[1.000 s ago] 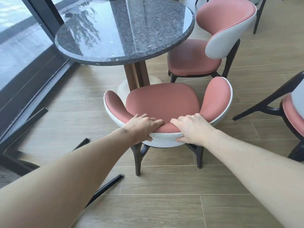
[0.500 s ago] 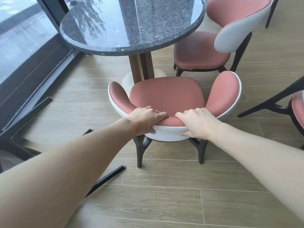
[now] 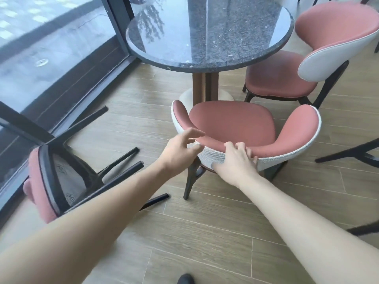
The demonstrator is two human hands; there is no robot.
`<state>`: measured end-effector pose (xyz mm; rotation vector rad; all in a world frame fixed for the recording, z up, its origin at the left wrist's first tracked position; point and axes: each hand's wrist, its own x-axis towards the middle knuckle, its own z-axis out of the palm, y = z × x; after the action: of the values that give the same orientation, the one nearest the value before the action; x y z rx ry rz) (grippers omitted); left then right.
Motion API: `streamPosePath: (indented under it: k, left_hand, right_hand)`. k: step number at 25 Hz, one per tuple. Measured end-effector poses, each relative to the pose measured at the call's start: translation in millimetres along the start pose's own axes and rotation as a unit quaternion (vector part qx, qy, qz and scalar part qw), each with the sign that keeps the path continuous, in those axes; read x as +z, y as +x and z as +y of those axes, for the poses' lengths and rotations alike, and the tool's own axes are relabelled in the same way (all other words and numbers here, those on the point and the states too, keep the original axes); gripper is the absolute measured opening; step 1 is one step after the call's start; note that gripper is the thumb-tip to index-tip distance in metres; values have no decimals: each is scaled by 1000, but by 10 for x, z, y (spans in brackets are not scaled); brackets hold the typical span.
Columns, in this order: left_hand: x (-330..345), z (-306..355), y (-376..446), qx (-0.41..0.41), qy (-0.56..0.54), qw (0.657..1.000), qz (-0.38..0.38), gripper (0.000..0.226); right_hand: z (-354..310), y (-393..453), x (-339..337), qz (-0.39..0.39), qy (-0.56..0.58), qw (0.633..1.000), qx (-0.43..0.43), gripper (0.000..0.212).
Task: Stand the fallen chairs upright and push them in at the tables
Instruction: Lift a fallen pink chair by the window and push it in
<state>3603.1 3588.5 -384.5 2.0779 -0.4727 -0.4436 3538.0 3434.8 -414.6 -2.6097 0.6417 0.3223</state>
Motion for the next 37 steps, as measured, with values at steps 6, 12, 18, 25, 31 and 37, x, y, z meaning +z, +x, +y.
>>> streamPosePath:
  k: [6,12,18,25,31,37]
  left_hand:
    - [-775,145,-1032,-69,-157,971,165,21]
    - [-1398,254,-1955,-120,-249,920,279,19]
    - [-2235,-79,-3186,-135,-335,845,395,21]
    - [-3406,-702,-4449,-137,-365,799,458,35]
    - [-4224,-1118,-5057,-147,-377,788,464,34]
    - [-4757,-1590,-5120,-166,-391,784,452,36]
  right_hand:
    - [-1037,-872,-332,-7,350,932,-91,22]
    - [-1813,-1695,-330,-97,406,893,-169,10]
    - [-2807,-2628,3,-195,382,880,-205,11]
    - [-4324,-3401,502,-243,406,850,-232,13]
    - [-5470,-3848,981,-253,421,830,-263,13]
    - [-6180,-3780,1354,-270,410,831,-262,14]
